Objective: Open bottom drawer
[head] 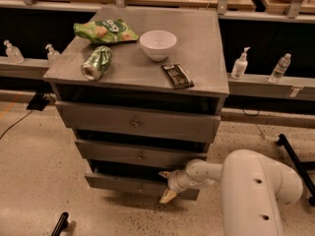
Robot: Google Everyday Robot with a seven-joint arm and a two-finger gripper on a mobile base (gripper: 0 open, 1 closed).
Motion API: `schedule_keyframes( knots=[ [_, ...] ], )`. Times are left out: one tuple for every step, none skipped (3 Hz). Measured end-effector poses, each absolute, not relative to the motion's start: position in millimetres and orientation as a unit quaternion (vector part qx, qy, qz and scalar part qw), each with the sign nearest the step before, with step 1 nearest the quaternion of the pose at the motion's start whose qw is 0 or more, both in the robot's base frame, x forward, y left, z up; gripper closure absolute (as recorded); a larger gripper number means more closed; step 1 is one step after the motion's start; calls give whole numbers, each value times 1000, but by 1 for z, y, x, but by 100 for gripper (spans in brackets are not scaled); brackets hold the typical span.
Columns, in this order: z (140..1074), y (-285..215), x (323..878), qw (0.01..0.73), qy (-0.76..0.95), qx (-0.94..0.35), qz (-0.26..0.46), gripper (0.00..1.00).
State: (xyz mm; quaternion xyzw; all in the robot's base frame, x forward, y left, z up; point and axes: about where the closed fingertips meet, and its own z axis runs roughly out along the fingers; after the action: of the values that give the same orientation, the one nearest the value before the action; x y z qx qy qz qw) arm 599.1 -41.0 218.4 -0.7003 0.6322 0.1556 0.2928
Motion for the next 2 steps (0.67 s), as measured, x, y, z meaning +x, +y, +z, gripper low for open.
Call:
schedule_keyframes(
  knots=[
    [189,-40,606,258,651,-700,140,27],
    [155,-36,600,222,663,-701,138,39]
  ],
)
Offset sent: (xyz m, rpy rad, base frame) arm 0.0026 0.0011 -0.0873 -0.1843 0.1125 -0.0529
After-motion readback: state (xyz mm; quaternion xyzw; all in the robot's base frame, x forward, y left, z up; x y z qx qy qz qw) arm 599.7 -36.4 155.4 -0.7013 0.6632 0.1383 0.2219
